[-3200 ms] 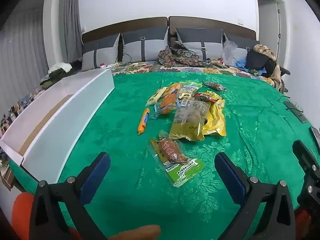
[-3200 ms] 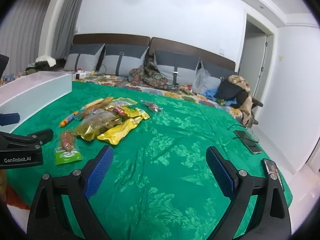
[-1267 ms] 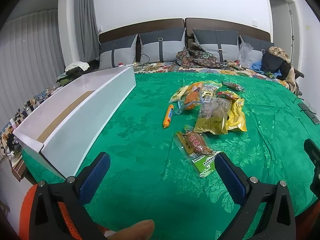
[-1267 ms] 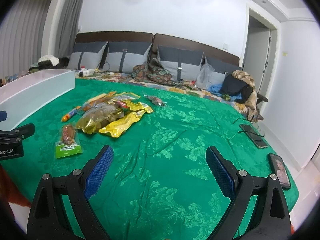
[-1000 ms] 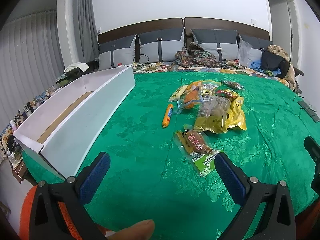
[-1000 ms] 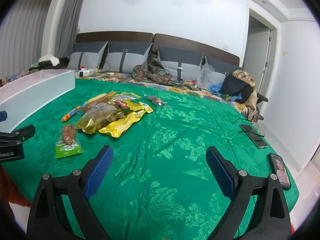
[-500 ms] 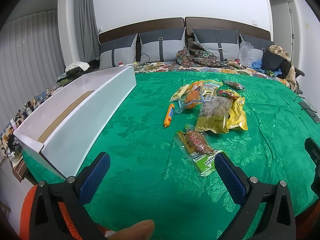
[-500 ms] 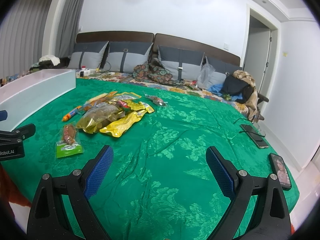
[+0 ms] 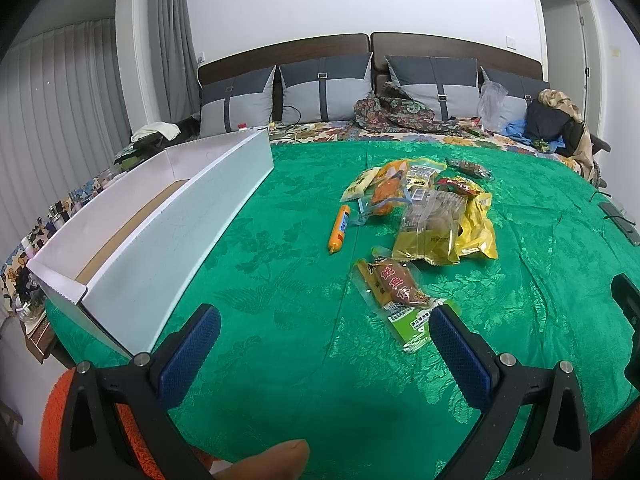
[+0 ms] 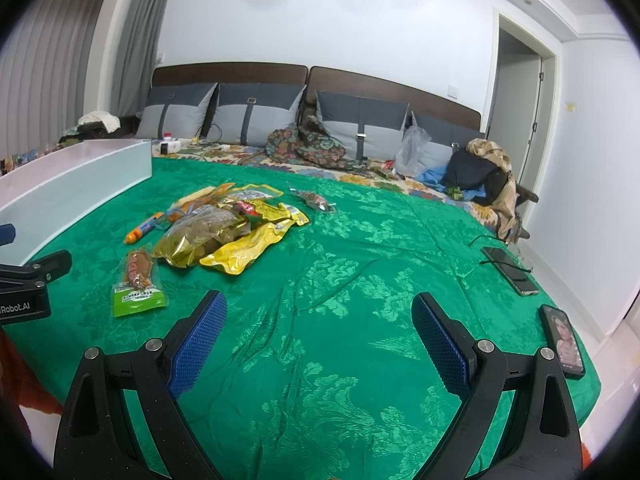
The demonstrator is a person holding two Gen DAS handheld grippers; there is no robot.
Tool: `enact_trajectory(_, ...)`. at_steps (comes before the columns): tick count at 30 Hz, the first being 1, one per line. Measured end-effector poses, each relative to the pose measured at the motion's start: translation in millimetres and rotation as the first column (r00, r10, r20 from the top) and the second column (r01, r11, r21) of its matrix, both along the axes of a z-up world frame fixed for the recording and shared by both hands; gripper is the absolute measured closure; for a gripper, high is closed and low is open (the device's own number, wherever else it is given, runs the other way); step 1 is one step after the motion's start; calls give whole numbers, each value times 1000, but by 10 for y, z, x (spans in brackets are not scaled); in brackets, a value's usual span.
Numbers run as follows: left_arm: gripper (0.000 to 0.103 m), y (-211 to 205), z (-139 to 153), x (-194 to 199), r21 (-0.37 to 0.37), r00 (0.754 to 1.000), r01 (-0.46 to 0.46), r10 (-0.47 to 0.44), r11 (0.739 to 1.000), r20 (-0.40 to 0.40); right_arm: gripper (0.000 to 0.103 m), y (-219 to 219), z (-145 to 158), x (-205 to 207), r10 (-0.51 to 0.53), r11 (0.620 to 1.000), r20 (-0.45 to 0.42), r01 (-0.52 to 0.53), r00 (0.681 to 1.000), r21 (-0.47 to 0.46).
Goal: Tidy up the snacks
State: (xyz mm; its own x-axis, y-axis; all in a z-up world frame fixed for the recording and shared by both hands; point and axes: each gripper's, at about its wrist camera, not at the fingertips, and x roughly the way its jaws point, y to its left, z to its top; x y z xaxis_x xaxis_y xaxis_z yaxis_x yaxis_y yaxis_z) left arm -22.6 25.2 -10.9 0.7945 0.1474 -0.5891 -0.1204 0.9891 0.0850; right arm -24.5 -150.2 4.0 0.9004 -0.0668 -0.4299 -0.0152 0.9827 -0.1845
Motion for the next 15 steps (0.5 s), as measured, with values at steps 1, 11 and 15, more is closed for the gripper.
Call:
enact_trajectory(1,0,-2,-4,1,1,1000,-1,1,1000,0,7,4,-1,-1,0,1000,0,0,1000,0)
enact_trajectory(11,0,-10,-13,-1,1,1000,-3,3,1000,-3,7,9,-3,0,1,1000,-1,-1,1000,1)
enact_trajectory(15,0,-9,-13,0,1,1000,-3,3,1000,-4,7,12,-4,0,1,1000,-1,-1,1000,1)
